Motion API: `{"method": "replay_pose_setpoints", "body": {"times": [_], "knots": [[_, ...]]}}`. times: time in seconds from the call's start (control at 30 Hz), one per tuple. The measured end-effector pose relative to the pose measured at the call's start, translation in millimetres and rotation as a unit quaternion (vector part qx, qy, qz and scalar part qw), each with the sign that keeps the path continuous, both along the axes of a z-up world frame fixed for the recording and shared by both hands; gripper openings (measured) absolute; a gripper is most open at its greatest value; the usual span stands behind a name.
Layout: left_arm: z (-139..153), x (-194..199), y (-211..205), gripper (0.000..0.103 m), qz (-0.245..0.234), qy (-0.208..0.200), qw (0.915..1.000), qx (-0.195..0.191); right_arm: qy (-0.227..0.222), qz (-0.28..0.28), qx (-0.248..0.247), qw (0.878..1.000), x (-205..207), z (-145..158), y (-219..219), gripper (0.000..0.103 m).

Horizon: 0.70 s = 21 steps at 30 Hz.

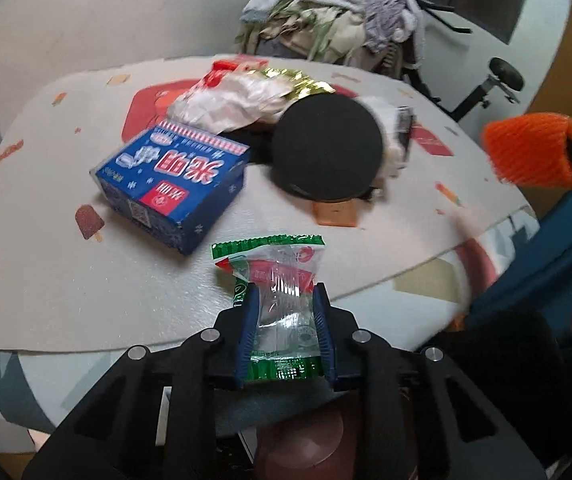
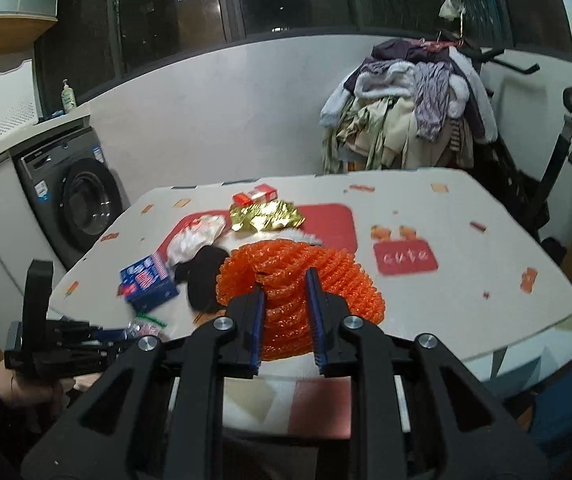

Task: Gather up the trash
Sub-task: 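Carry both items over the brown bin and open both grippers to drop them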

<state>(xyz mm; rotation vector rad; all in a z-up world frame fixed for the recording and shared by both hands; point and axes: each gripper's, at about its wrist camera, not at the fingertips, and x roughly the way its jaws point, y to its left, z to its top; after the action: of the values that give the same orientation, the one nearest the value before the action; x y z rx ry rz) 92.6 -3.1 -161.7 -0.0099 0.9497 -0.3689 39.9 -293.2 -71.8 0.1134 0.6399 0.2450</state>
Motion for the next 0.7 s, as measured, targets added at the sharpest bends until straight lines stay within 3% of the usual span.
{"method": "replay_pose_setpoints", "body": {"times": [0.33, 0.57, 0.7], "knots": [[32.9, -70.8, -4.9, 0.027, -0.038, -0.045, 0.9983, -0.003, 0.097, 0.074, 0.077, 0.99, -33.3, -17.4, 19.0, 0.022], [33.3, -100.1, -5.1, 0.027, -0.06, -0.052, 0.9968, 0.001, 0.203, 0.111, 0.122, 0.965, -53.1, -54.7, 45.2, 0.022], [29.0, -107.7, -6.3, 0.027, -0.065, -0.049, 0.9967, -0.002, 0.266, 0.11, 0.16, 0.944, -52.1, -82.0, 47.0, 0.022]]}}
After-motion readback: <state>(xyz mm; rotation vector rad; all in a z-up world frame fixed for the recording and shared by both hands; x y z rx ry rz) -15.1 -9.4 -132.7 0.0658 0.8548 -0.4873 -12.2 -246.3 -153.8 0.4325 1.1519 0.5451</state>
